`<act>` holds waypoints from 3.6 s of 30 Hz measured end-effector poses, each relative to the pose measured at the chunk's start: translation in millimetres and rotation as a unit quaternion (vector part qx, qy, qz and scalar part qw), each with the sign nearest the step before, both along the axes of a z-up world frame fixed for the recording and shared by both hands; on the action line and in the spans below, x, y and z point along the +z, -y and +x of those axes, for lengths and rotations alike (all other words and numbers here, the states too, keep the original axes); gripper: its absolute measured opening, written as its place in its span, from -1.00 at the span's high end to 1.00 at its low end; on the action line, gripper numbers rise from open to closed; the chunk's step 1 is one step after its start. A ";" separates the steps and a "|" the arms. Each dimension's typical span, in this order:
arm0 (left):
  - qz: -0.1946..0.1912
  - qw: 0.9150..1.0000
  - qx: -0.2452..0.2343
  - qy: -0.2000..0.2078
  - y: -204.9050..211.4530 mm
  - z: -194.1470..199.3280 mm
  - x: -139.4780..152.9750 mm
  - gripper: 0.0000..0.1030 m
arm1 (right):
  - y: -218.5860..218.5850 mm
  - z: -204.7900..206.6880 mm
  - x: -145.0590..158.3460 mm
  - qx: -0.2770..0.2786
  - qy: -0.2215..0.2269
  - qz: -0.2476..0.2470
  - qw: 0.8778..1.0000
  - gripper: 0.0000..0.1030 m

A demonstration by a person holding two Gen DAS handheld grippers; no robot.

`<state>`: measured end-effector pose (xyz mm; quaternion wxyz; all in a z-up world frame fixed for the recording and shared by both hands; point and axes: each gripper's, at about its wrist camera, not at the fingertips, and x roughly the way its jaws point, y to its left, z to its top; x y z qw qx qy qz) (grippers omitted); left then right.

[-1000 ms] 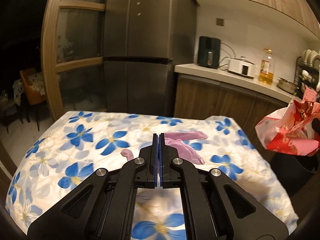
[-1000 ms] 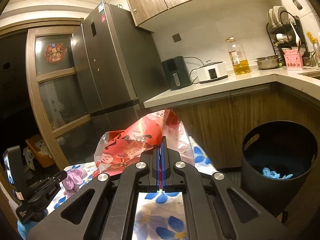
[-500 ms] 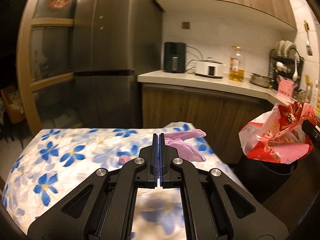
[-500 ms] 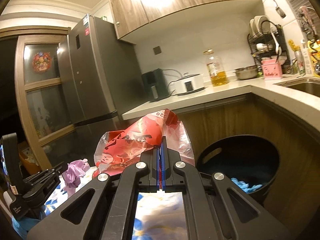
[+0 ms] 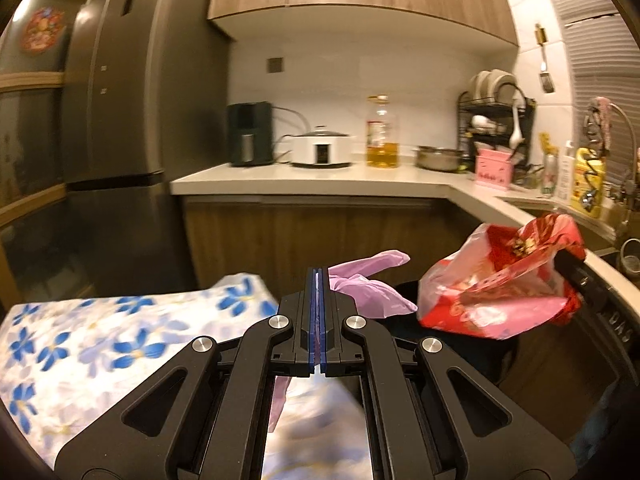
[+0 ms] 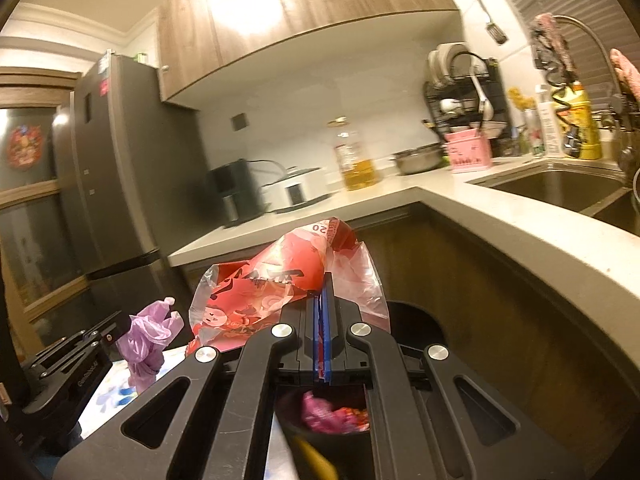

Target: Collect trash

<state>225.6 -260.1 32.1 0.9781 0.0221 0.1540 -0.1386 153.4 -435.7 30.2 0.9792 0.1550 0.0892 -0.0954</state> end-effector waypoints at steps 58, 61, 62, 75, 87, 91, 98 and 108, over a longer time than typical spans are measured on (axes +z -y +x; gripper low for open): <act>0.045 0.998 0.006 -0.032 21.2 11.4 -48.7 -0.63 | 5.2 6.7 -28.6 -0.008 -0.106 -0.054 0.993 -0.71; 0.044 0.998 0.030 -0.028 -2.1 -8.1 -42.4 -0.69 | -7.5 -6.4 -23.7 -0.001 -0.105 -0.065 0.992 -0.76; 0.043 0.998 0.038 -0.027 -9.2 -14.4 -40.9 -0.71 | -12.1 -10.4 -22.1 0.004 -0.104 -0.067 0.992 -0.79; 0.028 0.995 0.090 -0.034 -91.6 -92.3 -34.6 -0.88 | -89.7 -76.7 1.0 0.019 -0.101 -0.124 0.987 -0.88; 0.018 0.996 0.084 -0.030 -131.6 -150.0 -30.3 -0.88 | -127.3 -131.7 4.6 0.015 -0.105 -0.121 0.987 -0.89; 0.010 0.996 0.084 -0.033 -141.7 -165.5 -30.7 -0.88 | -136.5 -145.0 5.6 0.016 -0.103 -0.128 0.986 -0.89; 0.003 0.996 0.087 -0.027 -150.8 -181.7 -25.3 -0.88 | -146.5 -159.3 8.1 0.024 -0.102 -0.133 0.986 -0.89; -0.002 0.995 0.097 -0.024 -158.3 -193.6 -21.7 -0.88 | -155.9 -170.0 10.9 0.035 -0.093 -0.137 0.986 -0.89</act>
